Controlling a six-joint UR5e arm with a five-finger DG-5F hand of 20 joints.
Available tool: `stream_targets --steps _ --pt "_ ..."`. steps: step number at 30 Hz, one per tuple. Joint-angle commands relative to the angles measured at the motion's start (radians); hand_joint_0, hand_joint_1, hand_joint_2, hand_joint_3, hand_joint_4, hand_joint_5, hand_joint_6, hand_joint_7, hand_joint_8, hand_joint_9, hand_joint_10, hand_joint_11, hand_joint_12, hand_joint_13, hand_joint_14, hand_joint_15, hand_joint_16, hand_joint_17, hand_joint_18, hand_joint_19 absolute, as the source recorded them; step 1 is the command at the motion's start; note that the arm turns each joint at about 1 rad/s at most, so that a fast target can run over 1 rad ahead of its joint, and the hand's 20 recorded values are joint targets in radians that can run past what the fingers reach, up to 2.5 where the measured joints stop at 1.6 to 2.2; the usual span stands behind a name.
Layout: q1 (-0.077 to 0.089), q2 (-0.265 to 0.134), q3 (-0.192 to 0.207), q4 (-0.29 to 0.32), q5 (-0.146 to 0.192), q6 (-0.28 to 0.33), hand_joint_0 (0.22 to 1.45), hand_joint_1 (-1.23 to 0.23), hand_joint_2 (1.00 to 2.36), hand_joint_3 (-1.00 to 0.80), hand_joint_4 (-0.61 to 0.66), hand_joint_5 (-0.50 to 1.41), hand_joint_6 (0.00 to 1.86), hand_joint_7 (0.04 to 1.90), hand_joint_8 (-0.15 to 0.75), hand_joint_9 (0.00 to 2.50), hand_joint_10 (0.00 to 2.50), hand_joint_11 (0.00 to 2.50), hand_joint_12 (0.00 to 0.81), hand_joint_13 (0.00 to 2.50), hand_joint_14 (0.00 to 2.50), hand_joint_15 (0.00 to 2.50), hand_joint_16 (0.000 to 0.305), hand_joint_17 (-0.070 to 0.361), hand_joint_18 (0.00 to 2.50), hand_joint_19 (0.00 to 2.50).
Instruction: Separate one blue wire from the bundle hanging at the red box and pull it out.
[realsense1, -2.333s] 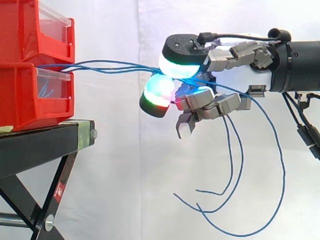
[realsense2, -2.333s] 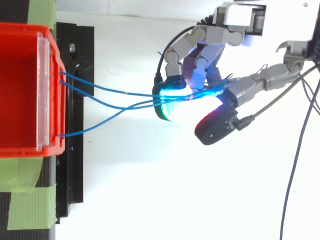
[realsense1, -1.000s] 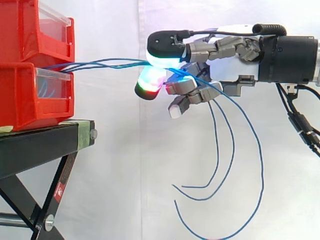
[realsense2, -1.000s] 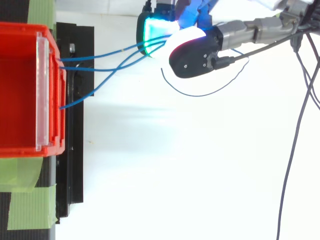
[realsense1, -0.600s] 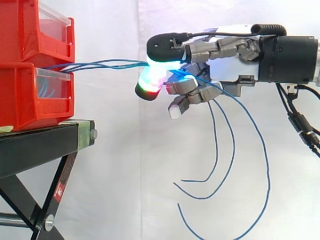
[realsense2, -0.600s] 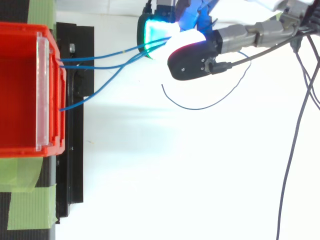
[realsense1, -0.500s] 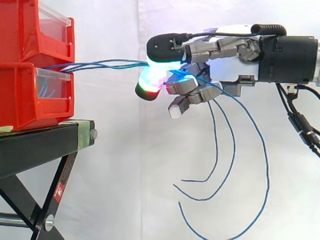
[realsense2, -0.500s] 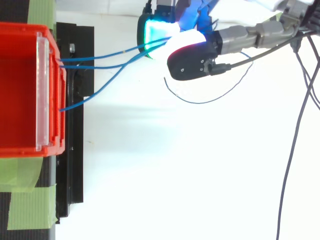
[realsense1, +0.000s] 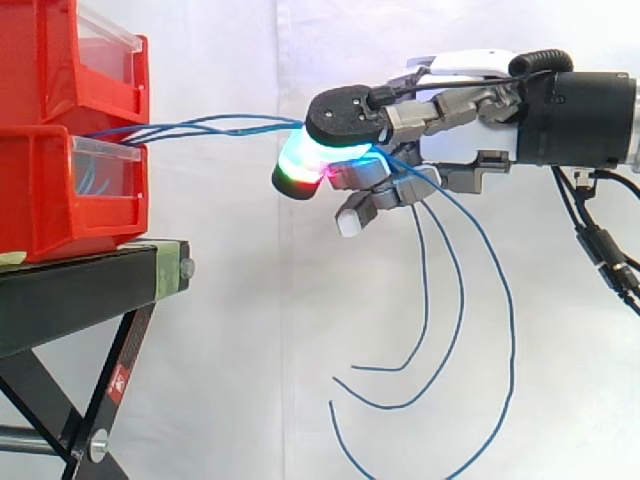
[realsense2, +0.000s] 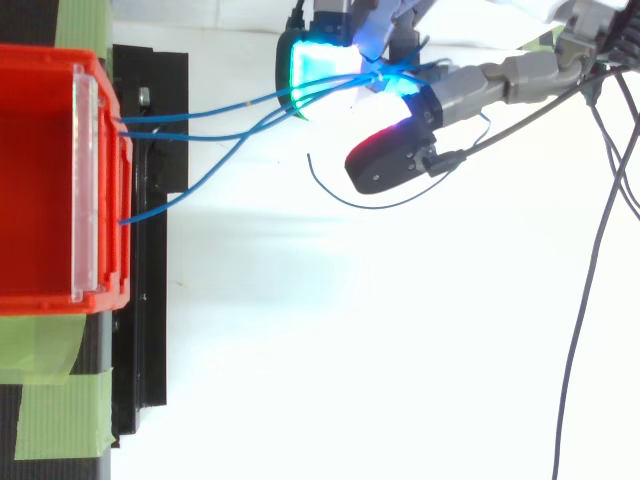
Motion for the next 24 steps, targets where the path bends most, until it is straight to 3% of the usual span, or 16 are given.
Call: stream_targets --steps 1,4,8,24 --pt "0.0 0.0 0.001 -0.002 0.001 -0.001 0.62 -0.75 1.0 -0.5 0.24 -0.23 0.85 1.04 0.298 0.9 0.52 1.67 0.333 1.15 0.76 1.53 0.049 0.111 0.64 0.8" --pt "0.0 0.0 -0.001 -0.003 0.001 -0.001 0.58 -0.6 1.0 -0.5 0.24 -0.22 0.84 1.04 0.309 0.93 0.53 1.67 0.336 1.16 0.83 1.49 0.05 0.113 0.66 0.81" --pt "0.0 0.0 -0.001 -0.003 0.001 -0.001 0.59 -0.53 1.0 -0.5 0.25 -0.22 0.84 1.04 0.303 0.98 0.54 1.66 0.333 1.19 0.84 1.47 0.051 0.114 0.68 0.81" --pt "0.0 0.0 -0.001 -0.005 0.004 0.0 0.63 -0.7 1.02 -0.21 0.2 -0.2 0.86 1.06 0.324 1.05 0.61 1.68 0.318 1.28 0.77 1.55 0.05 0.113 0.76 0.79"
